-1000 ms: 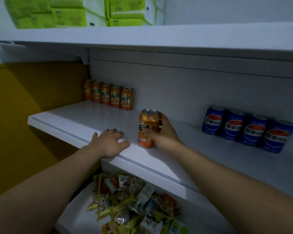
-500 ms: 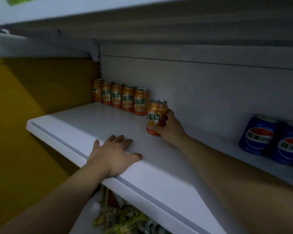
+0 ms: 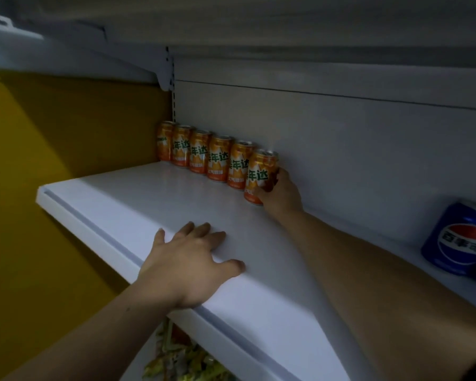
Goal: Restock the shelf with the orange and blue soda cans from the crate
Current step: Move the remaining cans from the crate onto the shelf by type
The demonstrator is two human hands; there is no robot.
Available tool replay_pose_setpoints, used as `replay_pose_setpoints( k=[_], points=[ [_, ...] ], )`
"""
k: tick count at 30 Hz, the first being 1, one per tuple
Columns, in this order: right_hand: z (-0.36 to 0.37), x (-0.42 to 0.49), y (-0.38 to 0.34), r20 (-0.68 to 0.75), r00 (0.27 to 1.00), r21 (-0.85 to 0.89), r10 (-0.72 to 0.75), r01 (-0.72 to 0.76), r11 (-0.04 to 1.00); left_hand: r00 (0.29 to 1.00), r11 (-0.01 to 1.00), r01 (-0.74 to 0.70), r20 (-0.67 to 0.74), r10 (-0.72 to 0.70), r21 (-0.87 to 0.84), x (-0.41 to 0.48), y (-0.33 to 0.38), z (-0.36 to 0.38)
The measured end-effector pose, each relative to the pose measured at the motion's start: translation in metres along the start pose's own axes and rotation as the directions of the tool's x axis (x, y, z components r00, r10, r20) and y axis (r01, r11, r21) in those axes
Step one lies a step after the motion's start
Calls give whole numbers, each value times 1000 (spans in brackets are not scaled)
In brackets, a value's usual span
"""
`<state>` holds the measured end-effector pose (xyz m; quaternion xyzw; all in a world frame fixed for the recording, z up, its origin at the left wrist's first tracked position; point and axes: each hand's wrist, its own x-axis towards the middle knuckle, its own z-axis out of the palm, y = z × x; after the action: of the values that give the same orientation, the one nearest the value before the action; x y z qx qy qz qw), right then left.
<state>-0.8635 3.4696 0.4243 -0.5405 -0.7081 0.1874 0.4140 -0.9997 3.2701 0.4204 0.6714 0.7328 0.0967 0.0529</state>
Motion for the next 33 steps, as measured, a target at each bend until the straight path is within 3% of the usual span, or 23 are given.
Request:
replay_pose_setpoints(
  k=[12,25,30,33],
  points=[
    [9,22,7,-36,998,-52,60,-61,997,1000,1000,8,-2,-8,-22,0,-1,1],
    [-1,15,-2,36,991,-65,133,-130,989,1000,1000,-1,-7,1,-15,1,-2,1],
    [-22,-14,-12,135,983,-197,126,-98,976,1000,1000,-8,11,9,-26,0,0,-2],
    [-42,-42,-18,249,961,-263,122,-54,963,999,980,13,46,-4,-199,-3,-1,-10]
  ],
)
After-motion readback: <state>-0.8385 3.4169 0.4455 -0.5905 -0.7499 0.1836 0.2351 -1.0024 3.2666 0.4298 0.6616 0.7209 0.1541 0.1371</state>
